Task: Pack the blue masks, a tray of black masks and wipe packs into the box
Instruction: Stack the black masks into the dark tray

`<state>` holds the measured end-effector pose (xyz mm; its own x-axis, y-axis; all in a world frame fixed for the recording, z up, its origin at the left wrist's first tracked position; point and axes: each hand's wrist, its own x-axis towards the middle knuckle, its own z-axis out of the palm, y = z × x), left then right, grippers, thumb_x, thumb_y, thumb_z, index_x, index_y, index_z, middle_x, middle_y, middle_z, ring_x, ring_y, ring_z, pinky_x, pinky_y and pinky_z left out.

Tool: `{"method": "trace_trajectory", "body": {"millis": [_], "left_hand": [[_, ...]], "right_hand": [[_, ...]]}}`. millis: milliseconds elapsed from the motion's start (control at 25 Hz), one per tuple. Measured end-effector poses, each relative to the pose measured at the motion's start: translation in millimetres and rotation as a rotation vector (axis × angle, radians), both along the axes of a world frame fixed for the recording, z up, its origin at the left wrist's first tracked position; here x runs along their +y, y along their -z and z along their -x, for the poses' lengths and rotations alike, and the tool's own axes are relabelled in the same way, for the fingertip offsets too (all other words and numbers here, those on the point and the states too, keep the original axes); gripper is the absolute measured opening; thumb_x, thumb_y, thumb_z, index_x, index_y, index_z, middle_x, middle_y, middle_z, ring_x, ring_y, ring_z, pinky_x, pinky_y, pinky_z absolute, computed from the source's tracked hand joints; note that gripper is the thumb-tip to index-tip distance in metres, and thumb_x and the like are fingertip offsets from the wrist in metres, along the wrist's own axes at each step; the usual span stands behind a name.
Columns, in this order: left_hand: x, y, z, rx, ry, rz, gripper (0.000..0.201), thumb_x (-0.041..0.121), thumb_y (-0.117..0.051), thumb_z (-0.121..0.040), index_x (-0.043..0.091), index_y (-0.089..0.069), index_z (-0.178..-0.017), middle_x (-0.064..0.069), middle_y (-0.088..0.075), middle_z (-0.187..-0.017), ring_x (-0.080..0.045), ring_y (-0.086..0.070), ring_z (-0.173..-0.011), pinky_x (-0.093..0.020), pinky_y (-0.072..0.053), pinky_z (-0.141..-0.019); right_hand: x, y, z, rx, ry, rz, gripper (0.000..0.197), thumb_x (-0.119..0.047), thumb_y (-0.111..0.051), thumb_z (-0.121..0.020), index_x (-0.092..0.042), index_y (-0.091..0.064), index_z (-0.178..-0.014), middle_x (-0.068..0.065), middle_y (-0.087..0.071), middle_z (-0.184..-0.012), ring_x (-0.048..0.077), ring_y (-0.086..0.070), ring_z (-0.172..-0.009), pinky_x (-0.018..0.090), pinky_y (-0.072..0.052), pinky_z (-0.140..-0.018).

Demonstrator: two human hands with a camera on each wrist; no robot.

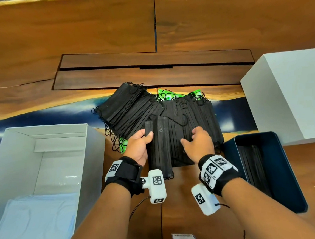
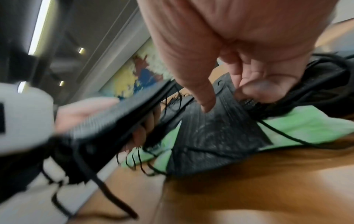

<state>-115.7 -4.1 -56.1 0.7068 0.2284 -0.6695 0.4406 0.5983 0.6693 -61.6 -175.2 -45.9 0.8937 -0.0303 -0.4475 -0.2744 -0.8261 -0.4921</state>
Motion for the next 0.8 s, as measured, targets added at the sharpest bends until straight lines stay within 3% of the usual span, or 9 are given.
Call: {"method": "trace_trajectory", "body": {"millis": [120,240,320,400,480,560,640,720,800], "left_hand": [[-6,-2,-5,-0.012,0.017,0.035,0.026,-0.002,-0.046,-0.098,-0.001,-0.058,-0.121,-0.018,-0.069,-0.104,-0.024,-0.069,-0.086,-0.037,-0.061,-0.071],[-10,-2,-10,-0.010,0.011,0.050,0.027,-0.002,-0.047,-0.097,-0.006,-0.058,-0.122,-0.021,-0.067,-0.108,-0.026,-0.067,-0.089,-0.038,-0.060,-0.077],[-13,-1,-15,0.000,-0.003,0.064,0.023,-0.001,-0.051,-0.097,-0.009,-0.060,-0.116,-0.024,-0.066,-0.110,-0.027,-0.067,-0.090,-0.039,-0.059,-0.081],[-18,1,-19,0.016,-0.011,0.060,0.014,0.002,-0.054,-0.096,-0.006,-0.064,-0.103,-0.023,-0.067,-0.101,-0.026,-0.067,-0.084,-0.038,-0.059,-0.079],[-25,0,-24,0.039,-0.015,0.026,0.011,0.005,-0.055,-0.097,0.000,-0.062,-0.090,-0.017,-0.067,-0.089,-0.023,-0.066,-0.077,-0.036,-0.059,-0.073],[-29,2,-27,0.068,-0.021,-0.066,0.016,0.010,-0.055,-0.098,0.005,-0.059,-0.083,-0.012,-0.067,-0.083,-0.021,-0.066,-0.073,-0.032,-0.059,-0.067],[-33,2,-28,0.079,0.000,-0.156,0.018,0.017,-0.056,-0.098,0.004,-0.062,-0.087,-0.015,-0.070,-0.089,-0.025,-0.069,-0.080,-0.034,-0.059,-0.072],[-34,2,-28,0.084,0.048,-0.236,0.026,0.025,-0.060,-0.095,0.000,-0.064,-0.096,-0.021,-0.071,-0.099,-0.033,-0.070,-0.092,-0.045,-0.058,-0.084],[-37,-1,-28,0.075,0.072,-0.356,0.027,0.028,-0.064,-0.092,0.001,-0.062,-0.096,-0.020,-0.071,-0.098,-0.034,-0.069,-0.093,-0.045,-0.057,-0.086]], "right_hand": [[5,0,4,0.032,-0.103,0.113,0.037,-0.033,-0.069,-0.086,-0.013,-0.050,-0.111,0.011,-0.058,-0.116,0.034,-0.059,-0.106,0.039,-0.049,-0.084],[5,-2,-4,0.028,-0.056,0.063,0.016,-0.028,-0.066,-0.086,-0.016,-0.054,-0.087,0.007,-0.064,-0.097,0.028,-0.058,-0.085,0.029,-0.044,-0.071],[4,-5,-5,0.000,-0.035,-0.104,0.014,-0.022,-0.063,-0.083,-0.015,-0.054,-0.076,0.001,-0.061,-0.079,0.020,-0.054,-0.072,0.028,-0.041,-0.062],[6,-11,2,0.046,-0.012,-0.358,0.018,-0.012,-0.059,-0.084,-0.018,-0.047,-0.072,-0.001,-0.052,-0.069,0.016,-0.048,-0.063,0.029,-0.039,-0.059],[8,-9,9,0.119,0.020,-0.537,0.020,-0.004,-0.053,-0.085,-0.020,-0.044,-0.076,0.003,-0.050,-0.070,0.018,-0.047,-0.064,0.031,-0.041,-0.061],[9,-8,12,0.159,0.037,-0.615,0.016,-0.002,-0.051,-0.083,-0.018,-0.049,-0.085,0.013,-0.060,-0.081,0.030,-0.057,-0.073,0.039,-0.049,-0.069],[9,-13,15,0.194,0.049,-0.700,0.014,-0.002,-0.050,-0.087,-0.011,-0.053,-0.097,0.018,-0.067,-0.094,0.035,-0.064,-0.089,0.045,-0.053,-0.080],[7,-15,16,0.248,0.091,-0.820,0.011,-0.017,-0.051,-0.094,-0.010,-0.058,-0.099,0.011,-0.067,-0.094,0.030,-0.063,-0.093,0.042,-0.050,-0.083],[4,-14,16,0.349,0.144,-0.904,0.043,-0.057,-0.052,-0.089,-0.020,-0.065,-0.106,0.002,-0.070,-0.105,0.020,-0.064,-0.105,0.038,-0.048,-0.091]]}}
